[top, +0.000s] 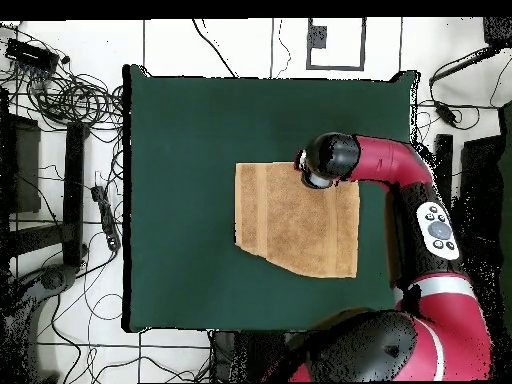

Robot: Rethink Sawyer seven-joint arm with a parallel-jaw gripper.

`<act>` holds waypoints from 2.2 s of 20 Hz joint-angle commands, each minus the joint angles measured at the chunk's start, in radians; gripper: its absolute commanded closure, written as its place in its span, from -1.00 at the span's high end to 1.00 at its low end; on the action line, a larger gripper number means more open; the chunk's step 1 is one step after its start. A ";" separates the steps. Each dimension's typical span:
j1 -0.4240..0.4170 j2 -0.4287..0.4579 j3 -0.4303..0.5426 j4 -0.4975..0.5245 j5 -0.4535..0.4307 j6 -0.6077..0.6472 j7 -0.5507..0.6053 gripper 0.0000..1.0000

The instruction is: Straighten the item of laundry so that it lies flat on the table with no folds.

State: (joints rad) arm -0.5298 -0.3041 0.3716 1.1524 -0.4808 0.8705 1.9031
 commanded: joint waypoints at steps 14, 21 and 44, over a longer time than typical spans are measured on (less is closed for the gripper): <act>0.148 -0.154 -0.038 0.127 0.033 -0.072 0.127 1.00; 0.161 -0.113 -0.029 -0.016 0.007 -0.001 -0.004 1.00; 0.140 -0.344 -0.151 0.666 0.376 -0.195 0.402 1.00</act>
State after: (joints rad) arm -0.4258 -0.6438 0.2242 1.5305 -0.2263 0.7211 1.9372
